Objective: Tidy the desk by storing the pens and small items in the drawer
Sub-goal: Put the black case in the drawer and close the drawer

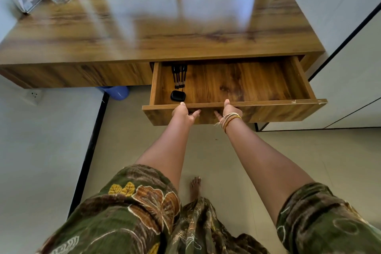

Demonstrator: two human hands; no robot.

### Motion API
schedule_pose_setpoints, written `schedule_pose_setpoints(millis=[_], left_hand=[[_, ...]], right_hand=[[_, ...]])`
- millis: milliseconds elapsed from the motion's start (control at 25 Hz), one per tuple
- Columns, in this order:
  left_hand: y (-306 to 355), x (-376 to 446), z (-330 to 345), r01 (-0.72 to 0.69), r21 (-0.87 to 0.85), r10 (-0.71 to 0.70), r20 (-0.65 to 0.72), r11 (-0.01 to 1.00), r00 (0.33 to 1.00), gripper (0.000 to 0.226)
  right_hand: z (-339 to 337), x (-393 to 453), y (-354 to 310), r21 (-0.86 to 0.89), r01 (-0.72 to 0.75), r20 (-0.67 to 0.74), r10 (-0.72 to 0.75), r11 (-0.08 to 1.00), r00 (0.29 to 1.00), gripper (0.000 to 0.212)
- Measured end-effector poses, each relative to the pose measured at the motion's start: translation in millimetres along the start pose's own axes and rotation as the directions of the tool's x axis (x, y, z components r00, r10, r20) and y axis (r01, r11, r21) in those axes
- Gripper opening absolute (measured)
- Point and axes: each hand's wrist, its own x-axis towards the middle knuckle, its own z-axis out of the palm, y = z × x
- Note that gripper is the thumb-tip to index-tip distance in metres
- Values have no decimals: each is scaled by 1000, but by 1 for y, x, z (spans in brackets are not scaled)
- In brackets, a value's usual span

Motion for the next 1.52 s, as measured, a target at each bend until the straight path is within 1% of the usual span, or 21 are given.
schedule_pose_setpoints(millis=[80, 160, 200, 240, 280, 320, 360, 400, 440, 480, 520, 560, 640, 720, 800, 880, 1000, 1120, 1200, 1360, 1520], left_hand=[[10, 11, 18, -6, 4, 6, 14, 1000, 1000, 58], [18, 16, 36, -44, 88, 43, 11, 995, 999, 51], [20, 18, 46, -86, 201, 91, -15, 976, 996, 47], [20, 20, 52, -142, 386, 187, -80, 912, 979, 46], [17, 25, 56, -203, 609, 362, -148, 767, 921, 50], [12, 31, 55, -267, 794, 583, -132, 547, 802, 59], [7, 35, 52, -329, 905, 757, 11, 270, 653, 71], [2, 39, 48, -383, 923, 810, 242, -23, 535, 83], [-2, 44, 44, -405, 866, 756, 470, -294, 456, 90], [-5, 49, 41, -383, 774, 648, 632, -504, 424, 91], [-6, 56, 39, -341, 687, 547, 722, -642, 424, 90], [-3, 62, 40, -303, 621, 473, 765, -723, 437, 89], [8, 74, 44, -275, 530, 383, 811, -802, 443, 89], [21, 83, 47, -241, 412, 287, 859, -879, 423, 94], [32, 90, 51, -207, 263, 158, 894, -942, 420, 96], [36, 97, 51, -187, 203, 114, 909, -961, 401, 93], [39, 105, 58, -221, 213, 113, 912, -952, 393, 89], [45, 110, 70, -208, 193, 103, 920, -959, 379, 89], [51, 110, 83, -200, 162, 67, 910, -966, 410, 89], [62, 114, 106, -188, 119, 23, 895, -975, 446, 88], [71, 112, 144, -323, 207, 13, 859, -924, 512, 93]], right_hand=[[13, 12, -9, 7, 12, 15, -13, 1000, 1000, 41], [25, 22, -18, -24, 20, 20, -20, 1000, 1000, 41], [32, 27, -23, -94, 32, 10, -31, 995, 999, 42], [38, 30, -26, -234, 63, -28, -71, 970, 997, 46], [43, 34, -28, -404, 128, -85, -176, 906, 981, 52], [45, 38, -28, -565, 232, -124, -360, 792, 925, 56], [44, 42, -27, -699, 363, -85, -576, 616, 813, 58], [41, 47, -27, -790, 488, 56, -749, 371, 660, 56], [36, 52, -24, -820, 566, 261, -824, 87, 503, 53], [33, 58, -22, -791, 589, 455, -804, -167, 383, 53], [31, 63, -20, -737, 588, 594, -735, -334, 327, 55], [31, 68, -19, -694, 580, 675, -663, -425, 322, 57], [35, 74, -22, -642, 557, 755, -558, -526, 344, 62], [42, 81, -32, -576, 524, 816, -476, -628, 327, 69], [46, 89, -49, -516, 508, 856, -394, -690, 334, 77], [48, 97, -60, -495, 516, 867, -361, -699, 342, 83], [54, 101, -57, -484, 563, 874, -335, -669, 353, 82], [63, 104, -56, -510, 559, 860, -370, -654, 352, 80], [72, 107, -63, -509, 537, 860, -363, -673, 360, 81], [91, 116, -82, -519, 480, 844, -336, -707, 418, 92], [113, 126, -90, -537, 474, 830, -337, -698, 445, 88]])
